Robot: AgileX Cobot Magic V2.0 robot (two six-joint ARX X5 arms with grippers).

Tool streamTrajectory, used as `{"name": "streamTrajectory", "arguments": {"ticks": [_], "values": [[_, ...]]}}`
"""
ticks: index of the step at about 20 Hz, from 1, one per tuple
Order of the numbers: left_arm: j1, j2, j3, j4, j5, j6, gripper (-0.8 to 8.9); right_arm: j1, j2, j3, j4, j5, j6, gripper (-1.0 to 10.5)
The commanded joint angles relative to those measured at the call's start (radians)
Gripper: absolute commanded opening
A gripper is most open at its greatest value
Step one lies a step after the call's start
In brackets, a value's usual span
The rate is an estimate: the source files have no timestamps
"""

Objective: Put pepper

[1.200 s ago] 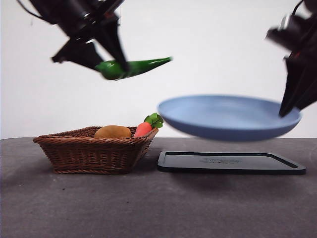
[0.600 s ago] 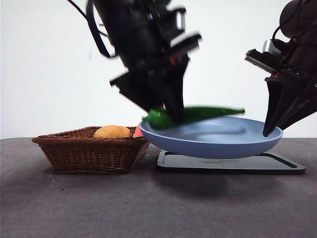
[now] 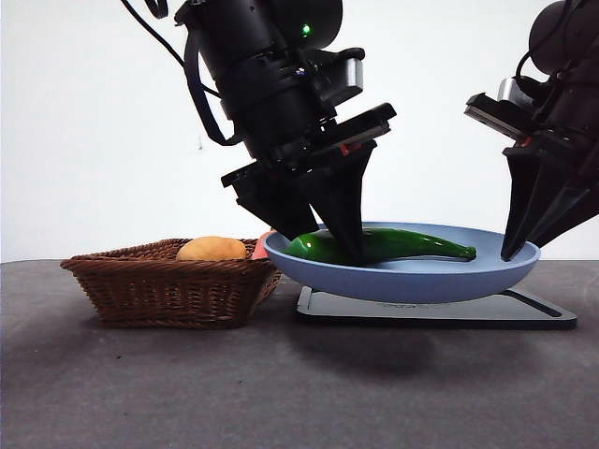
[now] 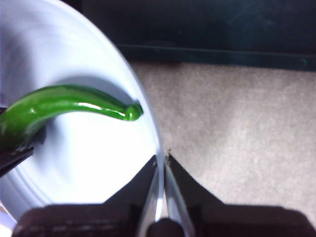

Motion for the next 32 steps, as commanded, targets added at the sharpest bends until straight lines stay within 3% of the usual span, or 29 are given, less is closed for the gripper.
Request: {"name": "streamTrajectory", "arguments": {"ticks": [1,3,11,17,25,32], "values": [[-0.01,0.019,0.02,0.005,0.001,0.008,2.35,0.003,0.011,0.021,0.001,-0.005,0.003,0.0],[-0.01,0.003,0.02,0.003,0.002,0.008,2.83,0.003,0.011,0.021,-0.009,-0.005,0.003,0.0],[-0.01,-0.192,0.021,-0.024,0.001,0.011,2.87,-0.006,0.011,0.022,0.0,-0.005,0.013,0.0],[-0.01,-0.449,0.021,-0.042,-0.001,0.012,2.87,-0.111,0.042,0.081,0.033,-0.004,0.026,0.0],[-0.01,-0.666,0.021,-0.064,-0.001,0.011,2.87,-0.184,0.311,0.351,0.01,-0.004,0.035,0.0],[-0.01,-0.689,0.021,-0.11,-0.001,0.003,2.86,-0.184,0.5,0.463,-0.008,0.0,0.04,0.0]]}}
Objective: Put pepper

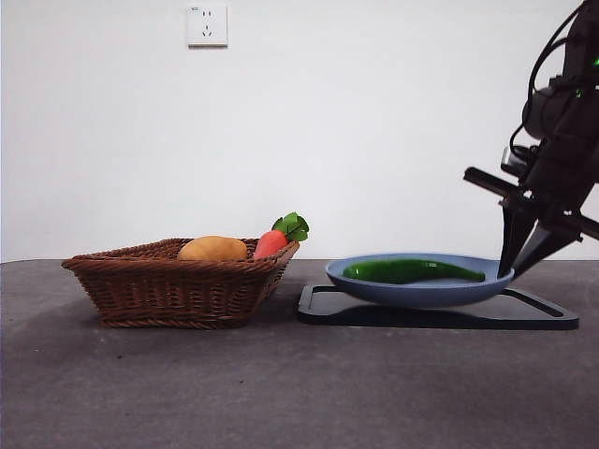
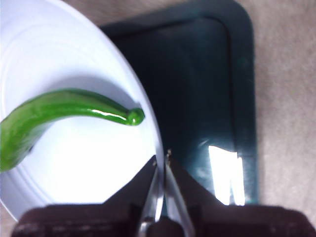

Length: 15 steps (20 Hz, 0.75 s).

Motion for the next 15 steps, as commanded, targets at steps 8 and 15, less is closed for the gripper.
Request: {"name": "streamTrajectory", "arguments": {"ticks": [8,15], "values": [[-0.01,0.006,0.021,0.001,0.0,-0.016,2.86,0.0,0.039,0.028,-0.026,0.08,0.0,0.0],[-0.01,0.006,0.021,-0.009,-0.002,-0.016,2.87,0.0,0.04,0.028,-0.023,0.076,-0.018,1.9]]}}
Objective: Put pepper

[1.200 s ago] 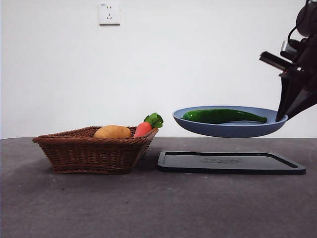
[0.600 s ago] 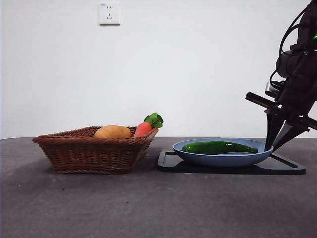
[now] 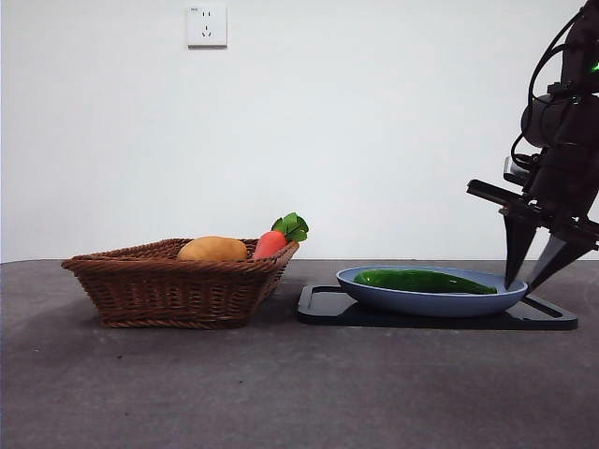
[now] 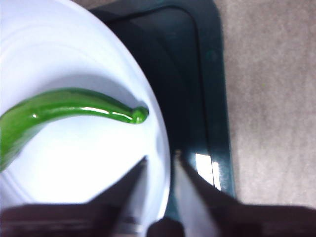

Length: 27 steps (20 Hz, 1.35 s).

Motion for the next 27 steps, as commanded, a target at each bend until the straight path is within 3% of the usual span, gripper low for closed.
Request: {"name": "streamTrajectory", "arguments": {"ticks": [1,5,10,13,21,23,25,27], "values": [[-0.01,0.006,0.021,-0.007,-0.002,-0.007,2.86,-0.001,0.02,0.023,-0.003,0.006,-0.018,2.0],[-0.01,0.006,0.021,-0.024,-0.003,-0.006,2.86,-0.029,-0.092,0.023,-0.051,0.008,-0.055,2.1],[-0.01,0.006,0.021,-0.037,-0.003,-0.002,2.84,-0.022,-0.388,0.023,-0.216,-0.002,-0.185,2.1],[-0.01,0.006,0.021,-0.042,-0.003,-0.002,2.84,0.038,-0.571,0.023,-0.351,-0.002,-0.242,2.1],[-0.01,0.006,0.021,-0.045,-0.002,0.002,2.77,0.298,-0.879,0.023,-0.597,-0.001,-0.244,1.8],[-0.01,0.006,0.021,-0.052,-0.002,0.002,1.79,0.352,-0.908,0.022,-0.606,0.0,-0.237,1.2],[-0.01,0.006,0.021,-0.058,-0.002,0.002,0.46,0.384,-0.923,0.022,-0.606,0.001,-0.267,0.0],[-0.01,0.006,0.021,-0.058,-0.002,0.001,0.06,0.39,-0.923,0.022,-0.606,0.002,-0.27,0.1]]}}
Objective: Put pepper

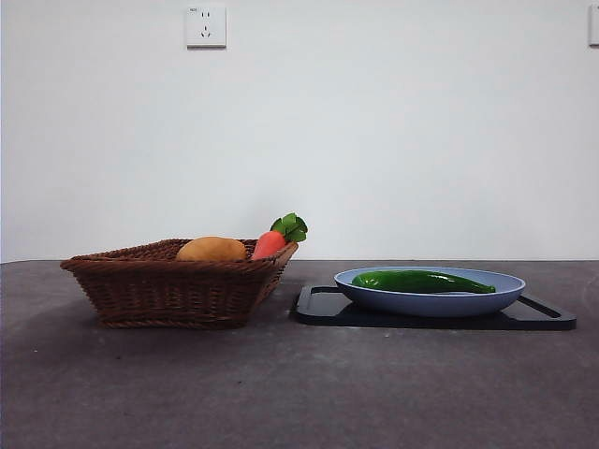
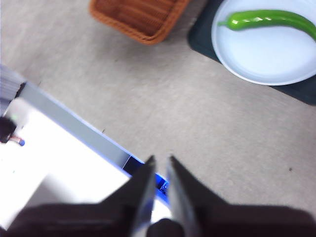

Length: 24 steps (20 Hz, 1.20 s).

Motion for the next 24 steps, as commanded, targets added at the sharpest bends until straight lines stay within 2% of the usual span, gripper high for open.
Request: {"name": "streamTrajectory", "arguments": {"ticks": [1,4,14,15,18,22,24], "values": [[-0.01,0.006,0.021,0.006,-0.002,0.002,0.06,0.005,0.011,0.019,-0.013,0.002,-0.015,0.1],[-0.01,0.006,0.021,0.008,-0.002,0.001,0.08,0.005,0.011,0.019,-0.005,0.001,0.068,0.1],[-0.011,0.006,0.02,0.042,-0.001,0.003,0.08,0.003,0.011,0.019,-0.006,0.003,0.062,0.1],[-0.007,0.004,0.02,0.05,-0.015,0.05,0.08,0.003,0.011,0.019,-0.006,0.004,0.062,0.1],[0.07,-0.029,0.019,0.134,-0.153,0.08,0.08,0.003,0.011,0.019,-0.006,0.003,0.062,0.1],[0.263,-0.147,-0.019,0.266,-0.152,0.121,0.08,0.003,0.011,0.019,-0.006,0.003,0.062,0.1],[0.372,-0.25,-0.115,0.372,-0.152,0.121,0.08,0.003,0.011,0.019,-0.006,0.003,0.062,0.1]]}}
